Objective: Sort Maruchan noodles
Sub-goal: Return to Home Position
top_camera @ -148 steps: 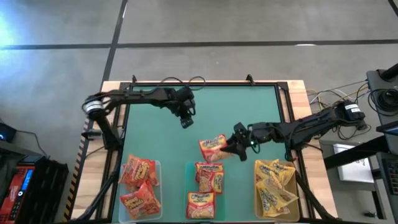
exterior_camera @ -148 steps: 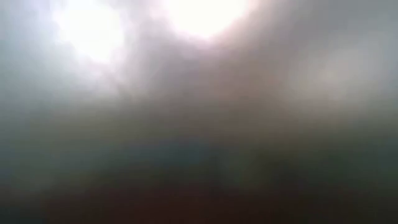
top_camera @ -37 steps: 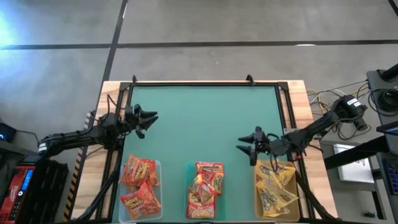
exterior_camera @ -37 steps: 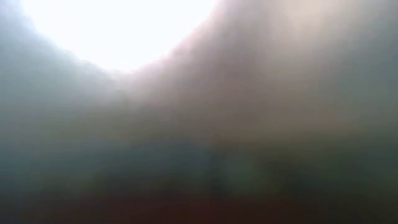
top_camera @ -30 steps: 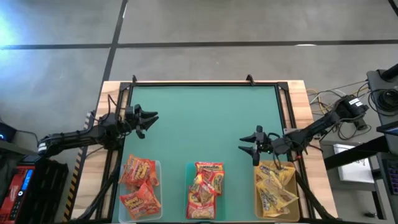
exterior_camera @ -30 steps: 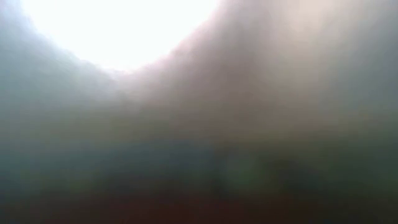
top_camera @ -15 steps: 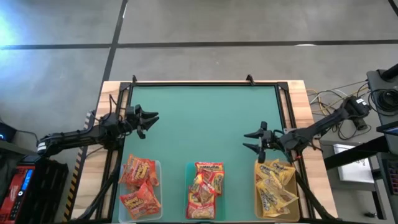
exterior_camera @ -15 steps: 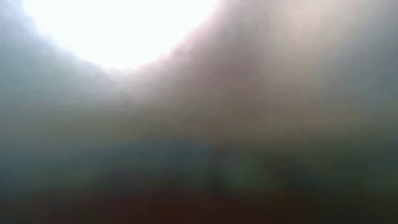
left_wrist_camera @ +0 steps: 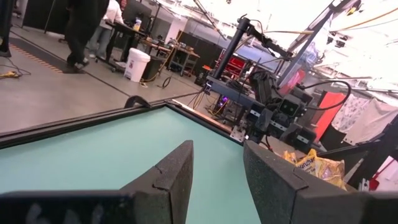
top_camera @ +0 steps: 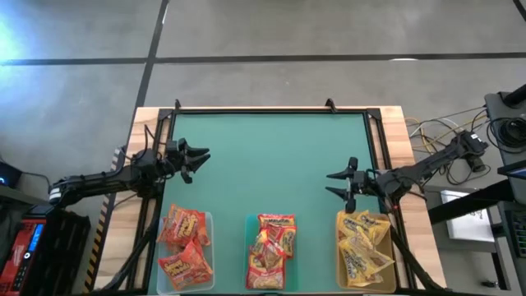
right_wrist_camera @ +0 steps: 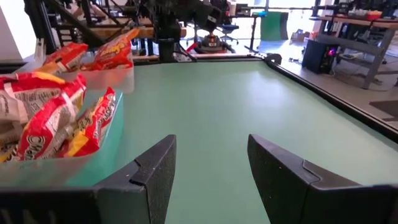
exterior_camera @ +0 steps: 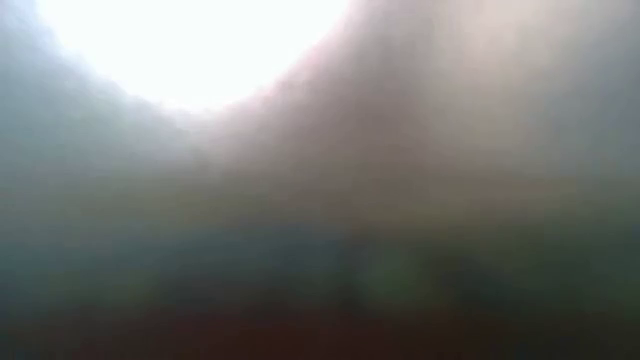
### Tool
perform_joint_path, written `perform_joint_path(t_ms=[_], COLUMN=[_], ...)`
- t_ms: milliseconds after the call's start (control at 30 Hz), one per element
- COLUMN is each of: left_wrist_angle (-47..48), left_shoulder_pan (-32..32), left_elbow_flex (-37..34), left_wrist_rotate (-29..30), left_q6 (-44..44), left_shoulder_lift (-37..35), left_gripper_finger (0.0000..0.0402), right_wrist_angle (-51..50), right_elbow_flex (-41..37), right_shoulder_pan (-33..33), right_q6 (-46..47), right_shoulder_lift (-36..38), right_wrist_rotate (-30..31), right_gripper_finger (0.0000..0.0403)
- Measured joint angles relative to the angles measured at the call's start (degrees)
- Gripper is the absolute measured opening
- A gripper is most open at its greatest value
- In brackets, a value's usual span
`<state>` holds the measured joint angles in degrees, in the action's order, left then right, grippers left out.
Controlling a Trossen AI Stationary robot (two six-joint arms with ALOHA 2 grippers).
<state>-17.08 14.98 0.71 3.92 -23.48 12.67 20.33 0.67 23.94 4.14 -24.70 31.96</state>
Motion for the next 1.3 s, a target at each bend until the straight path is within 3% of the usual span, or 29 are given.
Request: perform_joint_path(t_ms=[633, 1300], left_wrist_angle=[0.0, 0.0], left_shoulder_pan=[0.0, 0.0], left_elbow_flex=[0.0, 0.0], left_wrist_rotate=[0.0, 0.0], left_q6=[0.0, 0.0], left_shoulder_lift=[0.1, 0.1], left_gripper_finger=[0.0125, 0.0125], right_wrist_angle=[-16.3, -16.6], right_elbow_flex=[0.0, 0.0], right_shoulder_pan=[0.0, 0.0], right_q6=[0.3, 1.2], right_shoulder_lift=[17.0, 18.2], right_wrist_rotate=[0.1, 2.6], right_gripper_finger=[0.0187, 0.0187])
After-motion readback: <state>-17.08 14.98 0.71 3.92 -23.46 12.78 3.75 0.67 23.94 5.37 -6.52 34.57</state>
